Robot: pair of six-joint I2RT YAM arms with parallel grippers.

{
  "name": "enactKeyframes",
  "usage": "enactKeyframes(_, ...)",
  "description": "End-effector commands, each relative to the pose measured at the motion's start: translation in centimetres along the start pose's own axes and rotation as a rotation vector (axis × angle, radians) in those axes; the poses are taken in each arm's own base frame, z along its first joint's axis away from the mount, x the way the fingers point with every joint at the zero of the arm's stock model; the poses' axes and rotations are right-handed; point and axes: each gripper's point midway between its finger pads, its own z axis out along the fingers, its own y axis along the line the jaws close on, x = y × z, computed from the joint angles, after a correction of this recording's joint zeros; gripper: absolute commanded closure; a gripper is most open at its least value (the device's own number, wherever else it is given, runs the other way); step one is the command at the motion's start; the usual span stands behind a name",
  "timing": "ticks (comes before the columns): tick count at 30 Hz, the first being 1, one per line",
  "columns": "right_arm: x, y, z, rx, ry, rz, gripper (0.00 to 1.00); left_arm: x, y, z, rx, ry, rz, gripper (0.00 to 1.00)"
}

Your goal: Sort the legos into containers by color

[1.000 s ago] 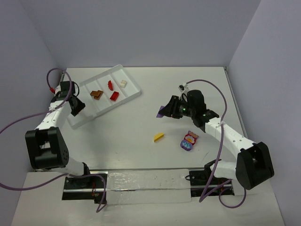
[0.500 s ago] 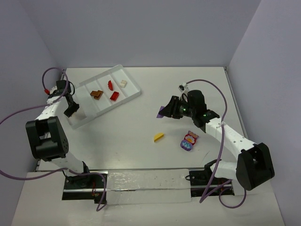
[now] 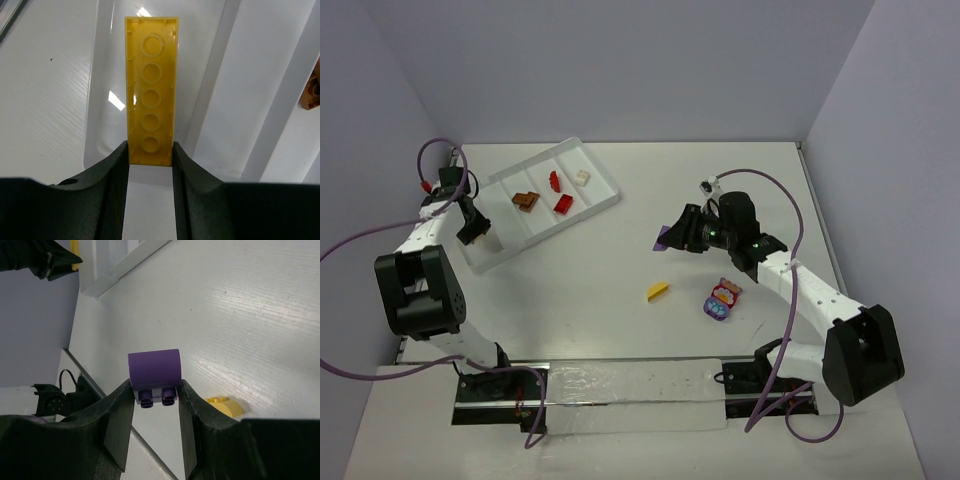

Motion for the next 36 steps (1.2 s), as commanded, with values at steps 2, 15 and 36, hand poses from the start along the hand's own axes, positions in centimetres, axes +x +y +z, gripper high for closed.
enactKeyframes(2,-0.7,1.1,-0.5,-0.032,-0.036,-0.034,1.00,-0.8,-0.7,0.5,-0.022,-0.003,0.038,0.63)
enactKeyframes(15,0.2,1.6,-0.4,-0.053,0.021,-0.088,1.00,-0.6,-10.1,-13.6,0.429,-0.186,0.162,0.08)
enactKeyframes(36,9.3,3.7,15.1,0.199,0.349,-0.239,0.79,5.5,-10.2,-14.3,0.446,-0.120,0.100,0.13)
